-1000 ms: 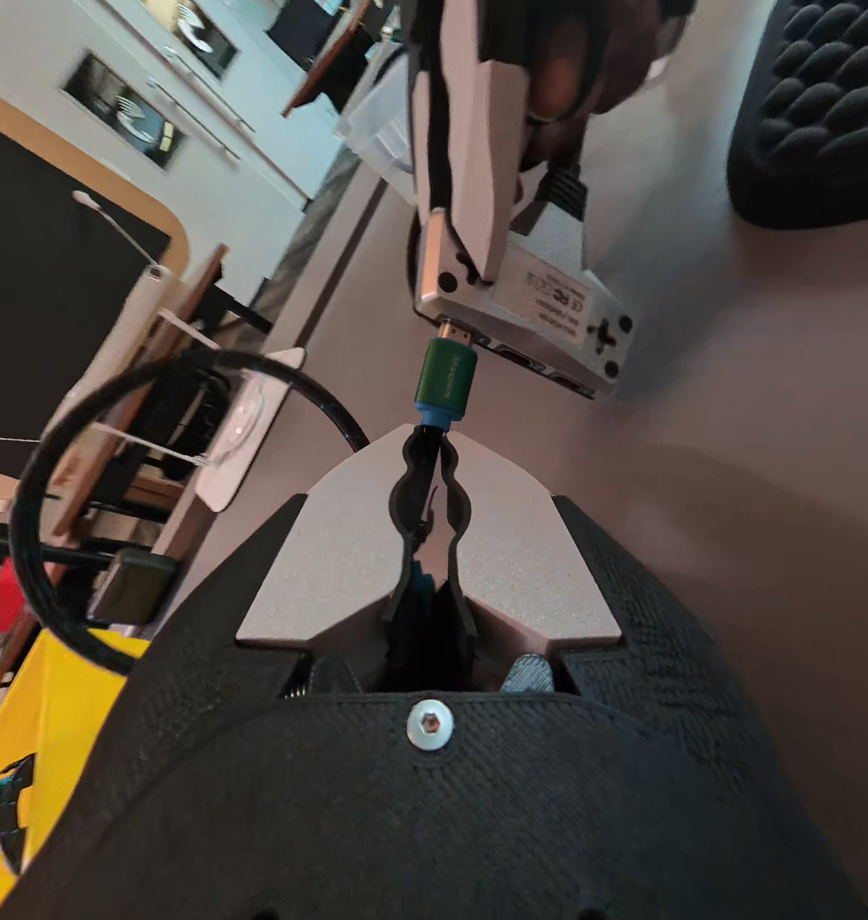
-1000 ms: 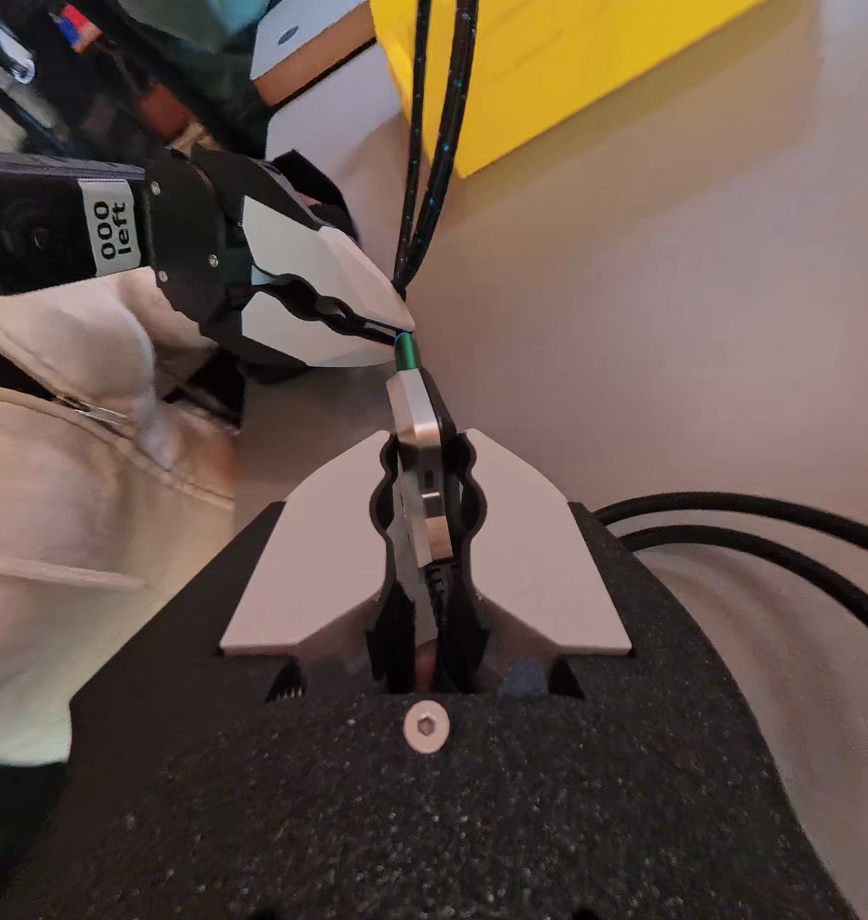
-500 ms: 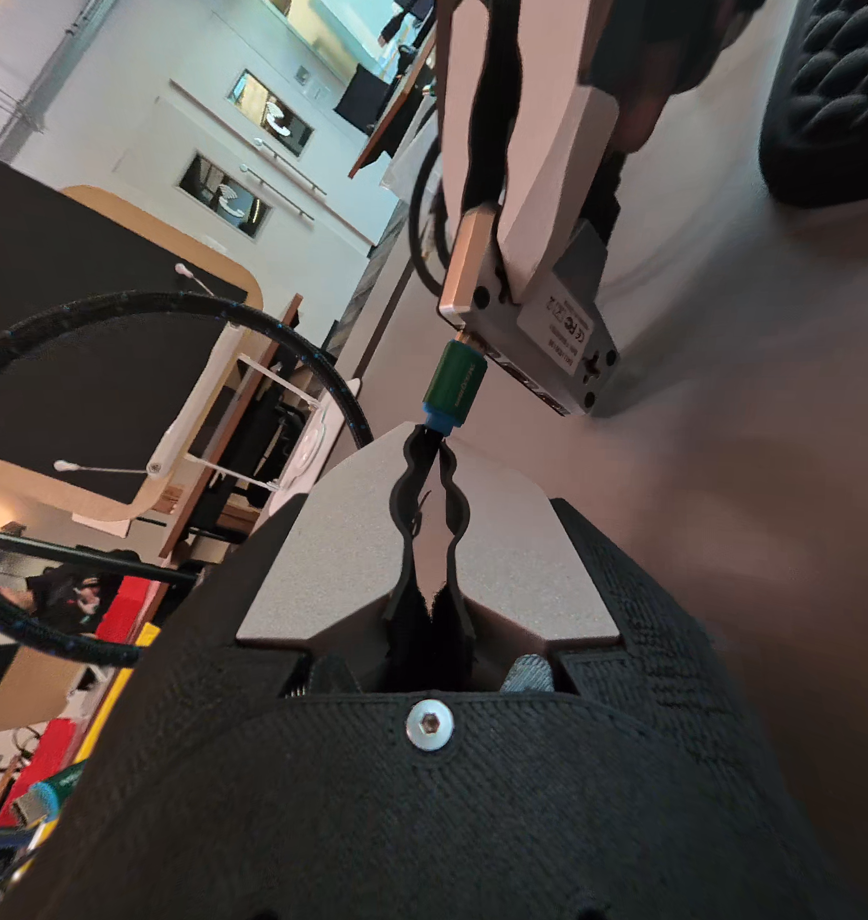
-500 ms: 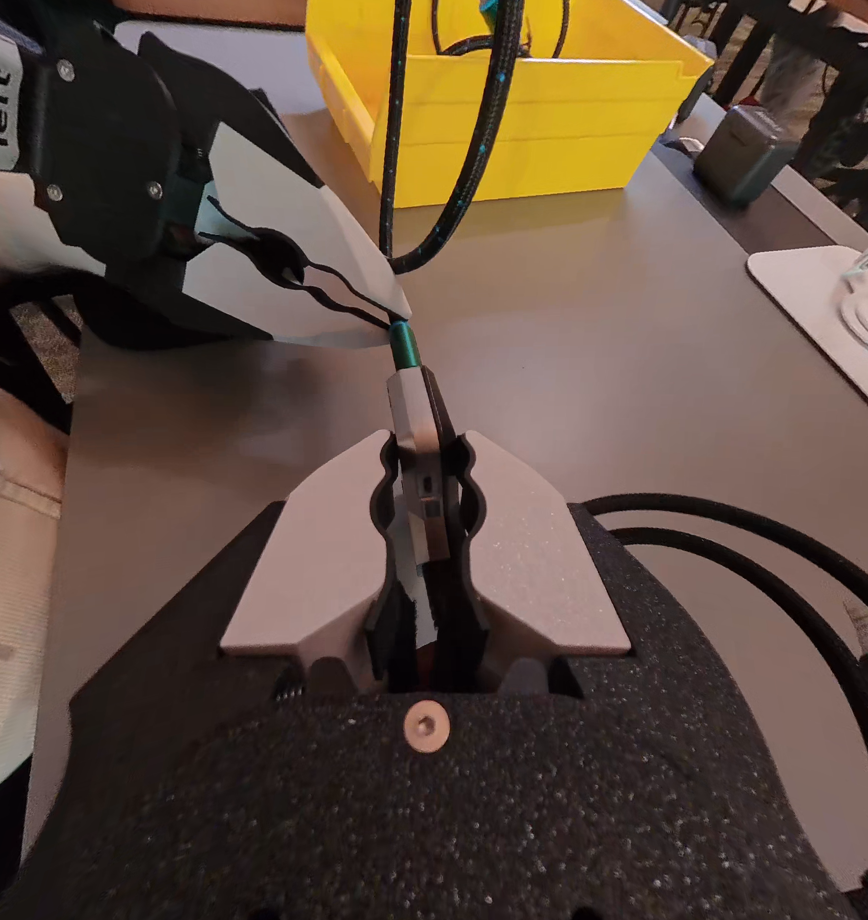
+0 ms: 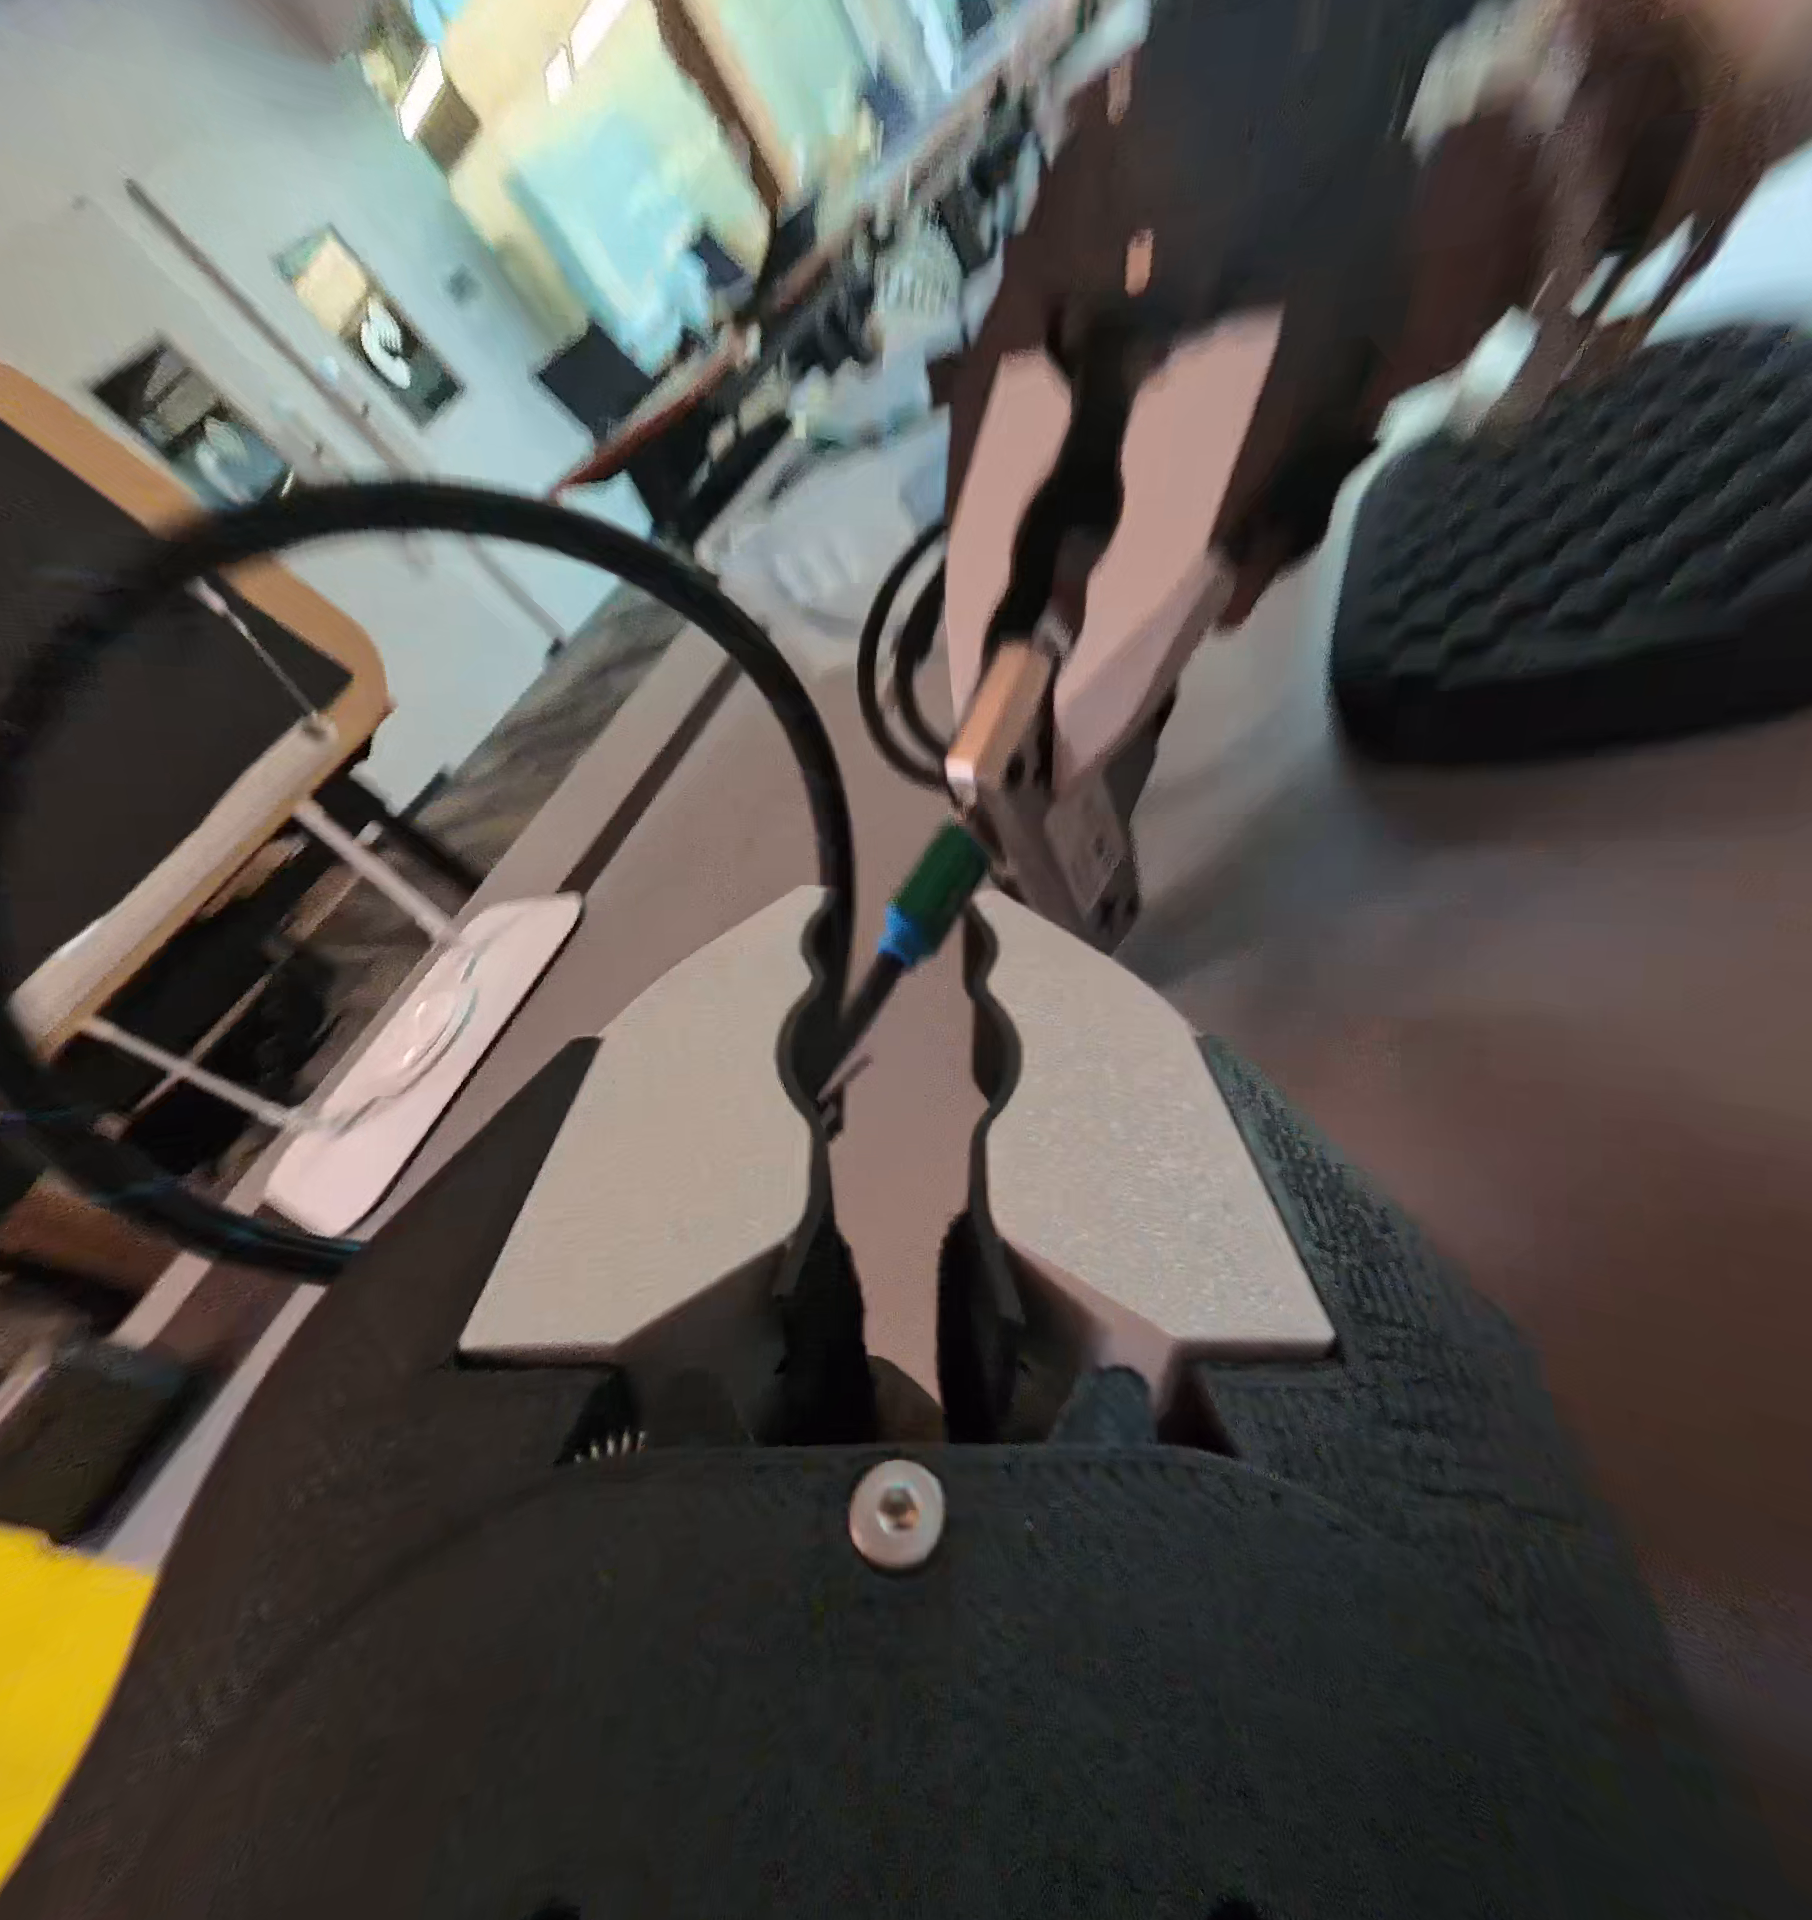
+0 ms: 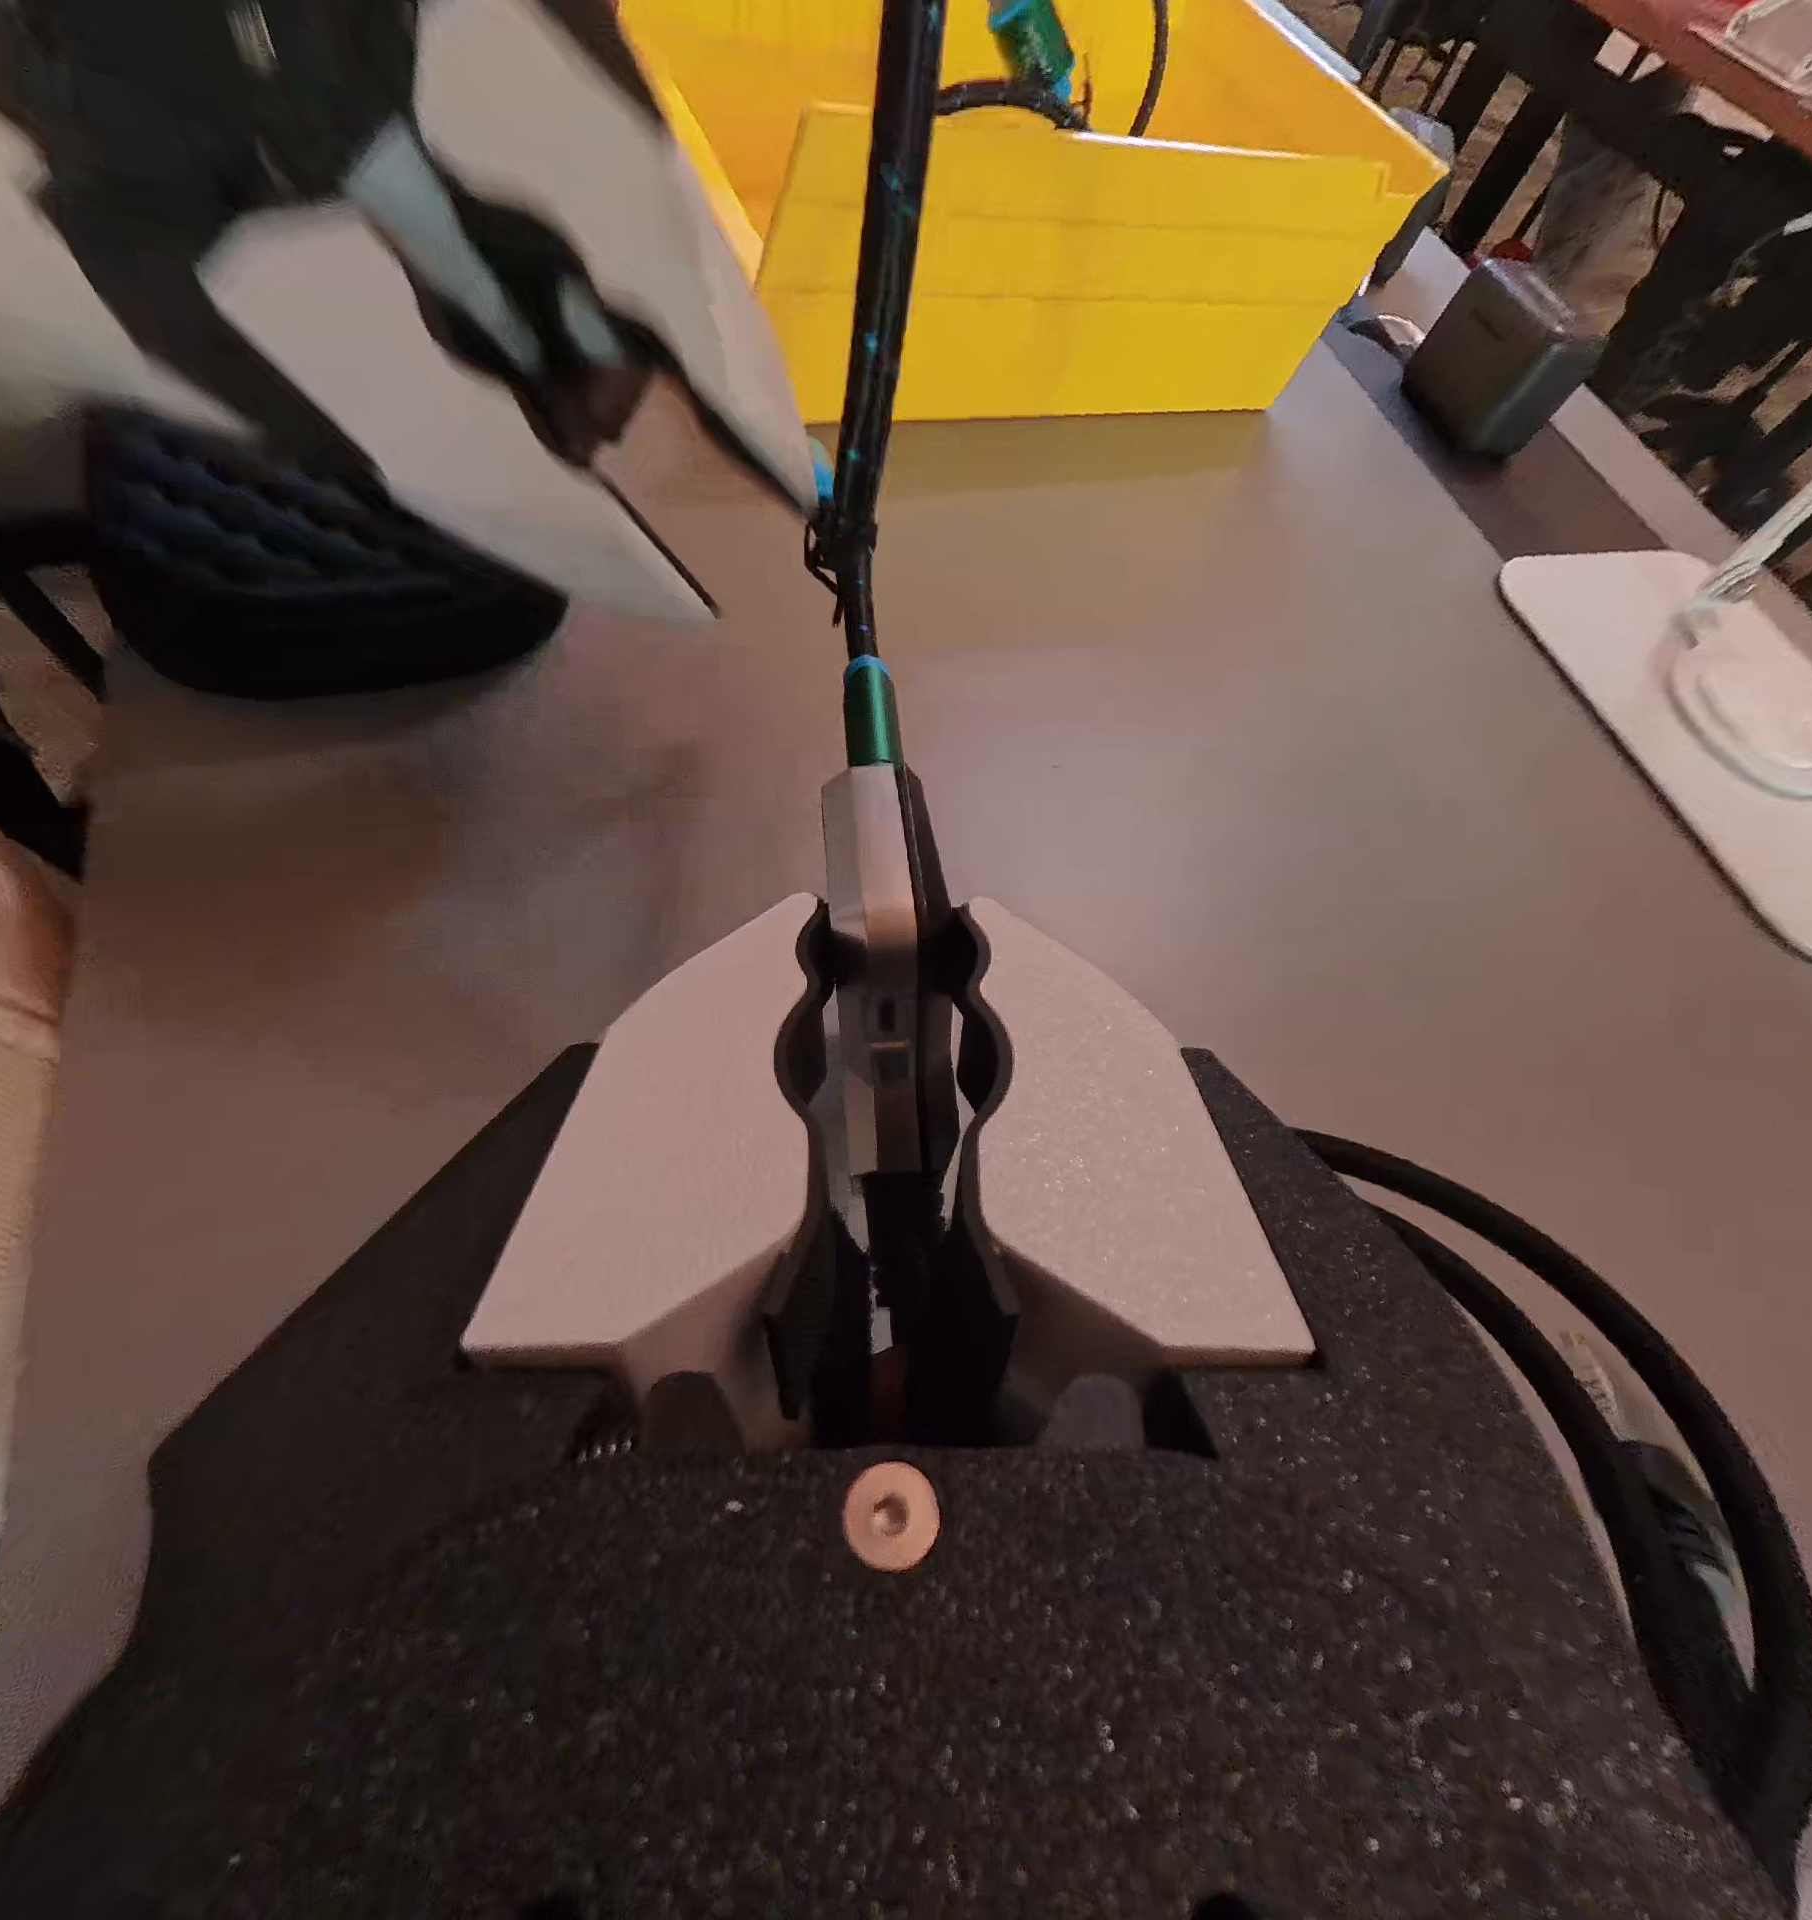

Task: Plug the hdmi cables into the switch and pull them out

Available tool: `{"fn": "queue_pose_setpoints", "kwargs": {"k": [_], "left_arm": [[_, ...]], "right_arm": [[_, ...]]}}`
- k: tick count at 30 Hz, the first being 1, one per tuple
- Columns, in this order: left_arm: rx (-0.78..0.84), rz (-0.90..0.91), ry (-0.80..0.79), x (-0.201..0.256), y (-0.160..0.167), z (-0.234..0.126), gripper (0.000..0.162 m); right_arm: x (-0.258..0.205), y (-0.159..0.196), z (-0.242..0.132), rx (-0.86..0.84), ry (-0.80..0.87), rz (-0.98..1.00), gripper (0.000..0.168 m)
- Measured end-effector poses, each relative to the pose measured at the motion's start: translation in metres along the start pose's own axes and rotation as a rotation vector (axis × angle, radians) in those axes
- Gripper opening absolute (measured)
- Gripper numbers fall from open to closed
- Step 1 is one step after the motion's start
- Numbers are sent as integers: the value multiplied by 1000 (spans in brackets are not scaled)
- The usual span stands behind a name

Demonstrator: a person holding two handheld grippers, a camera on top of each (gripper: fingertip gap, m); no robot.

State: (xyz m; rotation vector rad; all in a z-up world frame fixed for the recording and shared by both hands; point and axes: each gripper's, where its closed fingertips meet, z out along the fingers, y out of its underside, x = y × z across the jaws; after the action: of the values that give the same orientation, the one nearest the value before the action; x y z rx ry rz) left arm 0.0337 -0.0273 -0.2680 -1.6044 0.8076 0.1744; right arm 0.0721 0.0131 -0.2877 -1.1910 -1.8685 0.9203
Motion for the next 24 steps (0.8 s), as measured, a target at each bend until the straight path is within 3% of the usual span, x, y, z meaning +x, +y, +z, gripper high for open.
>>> {"fn": "queue_pose_setpoints", "kwargs": {"k": [3, 5, 7, 10, 11, 12, 14, 15, 17, 18, 20, 22, 24], "left_arm": [[148, -58, 24, -10, -29, -21, 47], [99, -15, 59, -15, -28, -29, 66], [36, 23, 227, -7, -19, -54, 57], [46, -252, 738, 19, -20, -144, 40], [54, -350, 757, 5, -19, -167, 40], [77, -411, 641, -25, -14, -175, 37], [100, -450, 97, -126, -3, -166, 34], [134, -441, -57, -160, -11, -162, 33], [164, -375, 114, -147, -46, -128, 23], [95, -347, 224, -127, -50, -101, 23], [-106, -258, 445, -71, -34, -45, 24], [-280, -149, 631, -14, -6, -12, 26], [-335, -57, 653, 11, 10, 3, 25]], "right_arm": [[-4, 0, -2, -43, 1, -100, 21], [-4, -1, -3, -71, 27, -184, 21], [-2, -1, -6, -79, 61, -234, 21], [-3, 1, -12, -55, 65, -275, 21], [-4, 2, -13, -55, 64, -304, 21], [-6, 2, -13, -62, 67, -349, 21], [-10, 2, -10, -87, 70, -422, 21], [-12, 1, -7, -96, 68, -445, 21], [-17, -3, -1, -94, 67, -481, 21], [-19, -5, 1, -90, 69, -492, 21], [-21, -10, 3, -82, 79, -515, 21], [-22, -13, 4, -82, 97, -531, 21], [-21, -13, 1, -83, 120, -543, 21]]}}
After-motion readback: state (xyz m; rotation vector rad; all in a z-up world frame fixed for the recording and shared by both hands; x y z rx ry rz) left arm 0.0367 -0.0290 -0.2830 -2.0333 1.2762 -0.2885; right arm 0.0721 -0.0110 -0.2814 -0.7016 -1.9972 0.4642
